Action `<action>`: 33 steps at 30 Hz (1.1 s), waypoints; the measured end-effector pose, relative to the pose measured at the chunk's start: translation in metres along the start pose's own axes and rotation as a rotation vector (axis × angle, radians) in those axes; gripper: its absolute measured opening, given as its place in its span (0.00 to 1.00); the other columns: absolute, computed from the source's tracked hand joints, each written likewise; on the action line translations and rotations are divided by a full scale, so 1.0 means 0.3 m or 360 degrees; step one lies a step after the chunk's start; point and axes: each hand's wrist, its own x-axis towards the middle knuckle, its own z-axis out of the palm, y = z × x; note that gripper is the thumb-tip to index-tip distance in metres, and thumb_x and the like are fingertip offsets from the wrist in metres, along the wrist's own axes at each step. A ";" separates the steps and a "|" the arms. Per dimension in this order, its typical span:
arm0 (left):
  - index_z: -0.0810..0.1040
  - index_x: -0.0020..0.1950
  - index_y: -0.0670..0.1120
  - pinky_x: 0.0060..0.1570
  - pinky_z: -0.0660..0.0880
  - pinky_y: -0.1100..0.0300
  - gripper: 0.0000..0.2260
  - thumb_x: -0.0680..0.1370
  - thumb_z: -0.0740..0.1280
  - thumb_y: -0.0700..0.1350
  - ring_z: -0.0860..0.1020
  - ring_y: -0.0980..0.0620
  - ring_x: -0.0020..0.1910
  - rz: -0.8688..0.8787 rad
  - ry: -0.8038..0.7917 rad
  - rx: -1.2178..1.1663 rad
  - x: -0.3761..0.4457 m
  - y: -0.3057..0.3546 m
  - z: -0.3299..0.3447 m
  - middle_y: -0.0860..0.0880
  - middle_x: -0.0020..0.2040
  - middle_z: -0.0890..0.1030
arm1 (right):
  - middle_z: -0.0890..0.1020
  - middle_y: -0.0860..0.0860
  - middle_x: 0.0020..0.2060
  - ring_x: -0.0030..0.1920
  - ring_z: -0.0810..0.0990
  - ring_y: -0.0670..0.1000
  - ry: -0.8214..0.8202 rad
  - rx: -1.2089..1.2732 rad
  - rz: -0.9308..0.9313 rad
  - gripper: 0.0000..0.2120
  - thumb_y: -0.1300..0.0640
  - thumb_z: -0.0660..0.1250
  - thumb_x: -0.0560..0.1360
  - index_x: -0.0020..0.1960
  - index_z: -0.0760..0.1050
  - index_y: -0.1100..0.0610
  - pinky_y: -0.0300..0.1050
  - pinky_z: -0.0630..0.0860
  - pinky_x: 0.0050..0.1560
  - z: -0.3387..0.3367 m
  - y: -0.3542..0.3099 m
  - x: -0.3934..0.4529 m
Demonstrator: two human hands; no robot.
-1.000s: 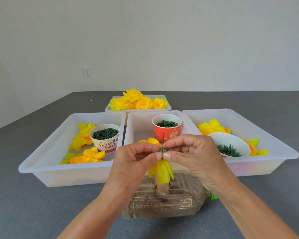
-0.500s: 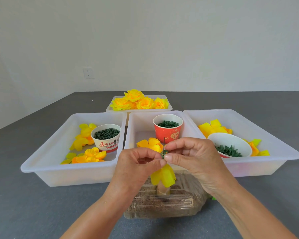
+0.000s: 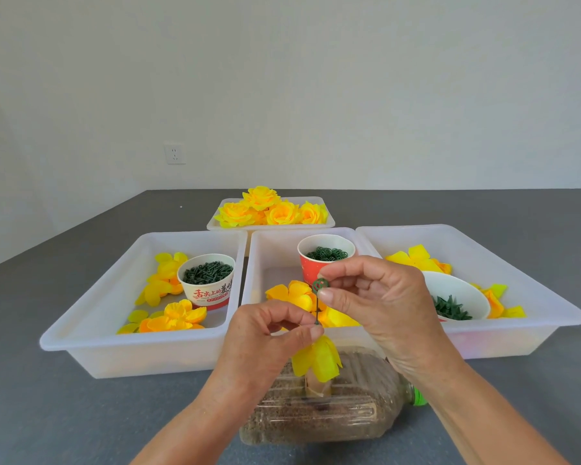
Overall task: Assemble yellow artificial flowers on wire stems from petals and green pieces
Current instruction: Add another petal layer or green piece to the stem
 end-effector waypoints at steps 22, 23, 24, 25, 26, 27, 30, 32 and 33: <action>0.82 0.37 0.38 0.50 0.75 0.40 0.02 0.67 0.74 0.36 0.77 0.34 0.42 0.0032 0.0022 0.0048 -0.002 -0.002 0.001 0.37 0.38 0.82 | 0.84 0.51 0.36 0.39 0.82 0.46 -0.0017 -0.0038 -0.0056 0.12 0.69 0.74 0.65 0.41 0.82 0.54 0.39 0.78 0.44 0.010 -0.005 -0.017; 0.82 0.38 0.38 0.50 0.74 0.39 0.02 0.67 0.74 0.36 0.77 0.34 0.42 0.0030 0.0024 0.0045 -0.003 -0.002 0.002 0.37 0.38 0.82 | 0.84 0.50 0.36 0.39 0.82 0.46 -0.0017 -0.0043 -0.0055 0.12 0.70 0.74 0.65 0.41 0.82 0.54 0.38 0.78 0.43 0.010 -0.006 -0.017; 0.82 0.37 0.38 0.50 0.74 0.38 0.02 0.67 0.74 0.36 0.77 0.34 0.41 0.0027 0.0021 0.0044 -0.003 -0.001 0.002 0.37 0.38 0.82 | 0.84 0.50 0.36 0.39 0.82 0.46 -0.0015 -0.0047 -0.0056 0.12 0.70 0.74 0.65 0.41 0.82 0.54 0.38 0.78 0.43 0.011 -0.005 -0.016; 0.82 0.37 0.38 0.49 0.74 0.38 0.02 0.67 0.74 0.36 0.77 0.35 0.40 0.0023 0.0015 0.0044 -0.003 -0.001 0.002 0.37 0.38 0.82 | 0.84 0.50 0.37 0.39 0.82 0.46 -0.0006 -0.0044 -0.0053 0.12 0.70 0.74 0.65 0.42 0.82 0.54 0.38 0.78 0.43 0.011 -0.005 -0.016; 0.82 0.37 0.38 0.49 0.74 0.37 0.02 0.67 0.74 0.36 0.76 0.37 0.39 0.0020 0.0009 0.0043 -0.004 -0.001 0.002 0.37 0.38 0.82 | 0.84 0.51 0.37 0.39 0.82 0.46 0.0009 -0.0036 -0.0048 0.12 0.70 0.74 0.65 0.41 0.82 0.54 0.39 0.78 0.44 0.010 -0.004 -0.016; 0.82 0.37 0.38 0.48 0.74 0.37 0.02 0.67 0.74 0.36 0.76 0.38 0.39 0.0017 0.0004 0.0042 -0.004 0.000 0.002 0.37 0.38 0.82 | 0.84 0.51 0.37 0.39 0.82 0.46 0.0023 -0.0030 -0.0041 0.12 0.70 0.74 0.65 0.41 0.82 0.54 0.39 0.78 0.44 0.009 -0.004 -0.016; 0.82 0.37 0.38 0.50 0.74 0.37 0.02 0.68 0.74 0.36 0.77 0.36 0.40 0.0022 0.0008 0.0036 -0.004 0.000 0.001 0.37 0.38 0.82 | 0.84 0.52 0.37 0.39 0.82 0.47 0.0010 -0.0039 -0.0021 0.12 0.70 0.74 0.65 0.41 0.82 0.55 0.40 0.78 0.44 0.008 -0.005 -0.018; 0.82 0.37 0.39 0.51 0.74 0.37 0.02 0.68 0.73 0.36 0.77 0.33 0.42 0.0031 0.0008 0.0038 -0.004 0.000 0.002 0.38 0.37 0.82 | 0.85 0.52 0.36 0.38 0.82 0.47 -0.0006 -0.0053 -0.0006 0.12 0.71 0.74 0.65 0.41 0.82 0.55 0.39 0.78 0.43 0.009 -0.004 -0.019; 0.82 0.37 0.39 0.51 0.74 0.37 0.02 0.68 0.73 0.36 0.77 0.33 0.42 0.0031 0.0006 0.0034 -0.004 0.000 0.003 0.38 0.37 0.82 | 0.85 0.52 0.36 0.38 0.82 0.46 -0.0009 -0.0057 -0.0004 0.12 0.71 0.74 0.65 0.41 0.81 0.55 0.39 0.78 0.43 0.009 -0.004 -0.020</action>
